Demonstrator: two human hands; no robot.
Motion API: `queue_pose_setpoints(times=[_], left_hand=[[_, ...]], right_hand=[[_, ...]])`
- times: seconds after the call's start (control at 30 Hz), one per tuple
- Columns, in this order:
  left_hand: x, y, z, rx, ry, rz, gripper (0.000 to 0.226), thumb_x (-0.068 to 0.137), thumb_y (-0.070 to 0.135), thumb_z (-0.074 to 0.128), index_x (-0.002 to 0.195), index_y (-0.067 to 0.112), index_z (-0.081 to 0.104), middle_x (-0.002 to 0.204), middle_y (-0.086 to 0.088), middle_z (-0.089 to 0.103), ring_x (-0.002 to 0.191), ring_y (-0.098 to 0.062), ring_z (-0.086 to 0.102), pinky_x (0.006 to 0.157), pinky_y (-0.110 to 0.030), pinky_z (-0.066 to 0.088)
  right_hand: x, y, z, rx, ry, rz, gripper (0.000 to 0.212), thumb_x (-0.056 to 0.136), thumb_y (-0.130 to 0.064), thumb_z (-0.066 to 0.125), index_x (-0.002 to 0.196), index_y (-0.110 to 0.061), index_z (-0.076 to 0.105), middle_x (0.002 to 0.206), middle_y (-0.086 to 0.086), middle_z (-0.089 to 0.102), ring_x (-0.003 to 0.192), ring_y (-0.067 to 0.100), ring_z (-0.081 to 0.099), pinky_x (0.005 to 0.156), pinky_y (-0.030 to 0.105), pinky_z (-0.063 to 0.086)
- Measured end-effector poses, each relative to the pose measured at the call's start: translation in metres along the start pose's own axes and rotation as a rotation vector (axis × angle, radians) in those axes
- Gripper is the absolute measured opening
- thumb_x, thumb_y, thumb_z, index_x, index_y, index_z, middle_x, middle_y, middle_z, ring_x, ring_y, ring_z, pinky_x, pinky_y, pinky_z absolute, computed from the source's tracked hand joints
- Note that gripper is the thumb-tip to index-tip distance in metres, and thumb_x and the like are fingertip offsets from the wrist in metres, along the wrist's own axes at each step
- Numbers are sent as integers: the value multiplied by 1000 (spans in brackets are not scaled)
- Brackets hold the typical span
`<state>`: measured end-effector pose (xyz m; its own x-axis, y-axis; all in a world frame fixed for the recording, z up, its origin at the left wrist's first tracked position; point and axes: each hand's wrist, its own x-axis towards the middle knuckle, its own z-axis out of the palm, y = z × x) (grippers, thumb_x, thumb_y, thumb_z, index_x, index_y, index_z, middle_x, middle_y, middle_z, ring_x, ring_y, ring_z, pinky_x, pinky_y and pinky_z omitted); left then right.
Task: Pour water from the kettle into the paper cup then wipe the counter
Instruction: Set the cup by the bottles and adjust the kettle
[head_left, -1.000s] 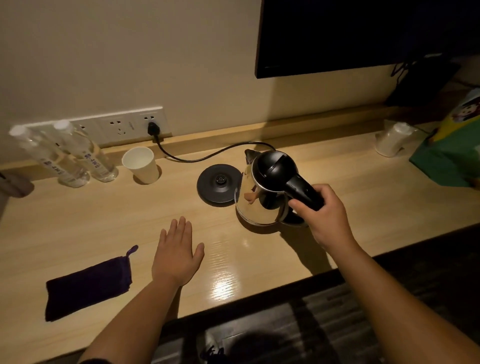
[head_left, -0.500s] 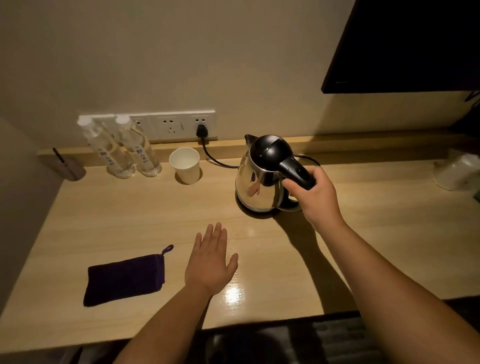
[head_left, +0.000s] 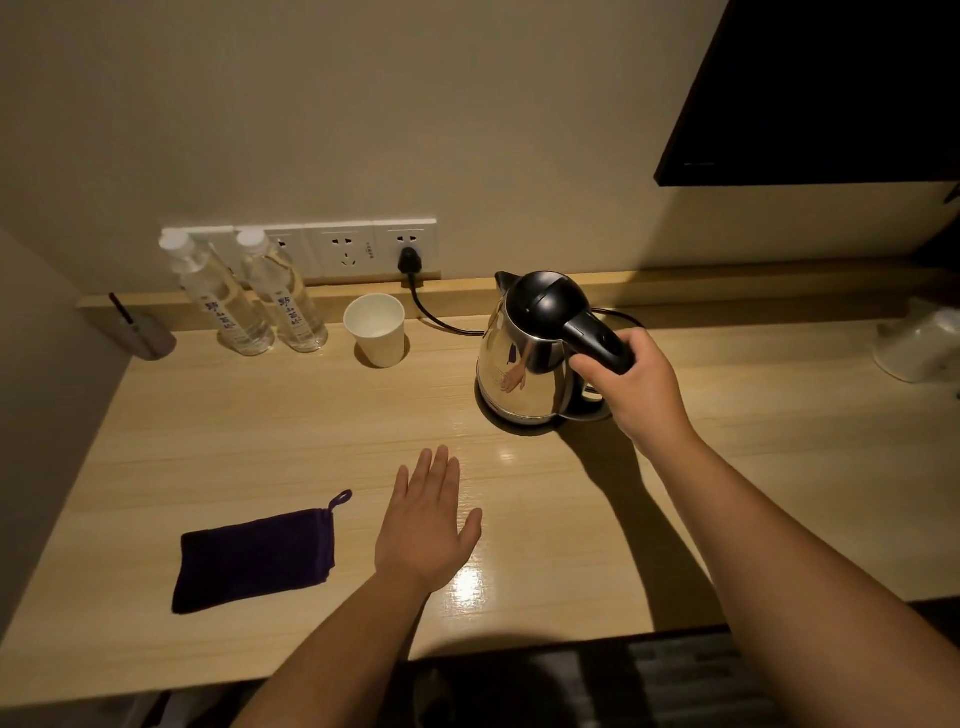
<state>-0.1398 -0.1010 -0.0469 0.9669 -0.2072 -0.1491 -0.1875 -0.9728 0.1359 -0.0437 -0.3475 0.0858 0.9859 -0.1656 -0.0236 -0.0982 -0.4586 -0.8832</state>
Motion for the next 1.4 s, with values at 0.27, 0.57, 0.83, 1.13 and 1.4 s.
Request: queue_pose_setpoints(times=[0.27, 0.57, 0.83, 1.13, 1.4], left_hand=[[0, -1, 1, 2, 9, 5, 75, 93, 59, 11, 153, 13, 9, 161, -6, -1, 145, -20, -11, 115, -41, -12], [0, -2, 2, 8, 11, 6, 75, 94, 59, 9, 153, 13, 8, 161, -7, -1, 145, -20, -11, 115, -41, -14], [0, -2, 3, 7, 8, 8, 75, 94, 59, 9, 153, 13, 6, 160, -6, -3, 145, -20, -13, 115, -41, -13], [2, -3, -7, -31, -54, 14, 74, 95, 57, 13, 153, 13, 4, 161, -7, -4, 145, -21, -12, 115, -40, -11], [-36, -12, -54, 8, 79, -157, 73, 95, 55, 10, 152, 10, 19, 159, -10, 16, 146, -25, 6, 117, -42, -1]], right_hand=[[-1, -3, -1, -34, -11, -27, 34, 80, -38, 73, 105, -27, 52, 95, -12, 59, 85, 7, 59, 62, 20, 46], [-3, -5, -1, -74, -8, -39, 34, 82, -38, 71, 107, -27, 51, 94, -14, 58, 84, 5, 58, 60, 16, 43], [0, -6, -2, -166, -28, -52, 32, 82, -43, 69, 103, -31, 47, 89, -15, 56, 77, 4, 58, 54, 12, 39], [-47, -9, 1, -790, 66, -446, 72, 85, -55, 52, 143, -17, 30, 151, 7, 32, 142, 25, 20, 113, 44, 16], [-105, 6, 44, -995, -357, -497, 71, 93, -58, 38, 149, -16, 26, 160, 8, 15, 146, 25, 1, 116, 43, -1]])
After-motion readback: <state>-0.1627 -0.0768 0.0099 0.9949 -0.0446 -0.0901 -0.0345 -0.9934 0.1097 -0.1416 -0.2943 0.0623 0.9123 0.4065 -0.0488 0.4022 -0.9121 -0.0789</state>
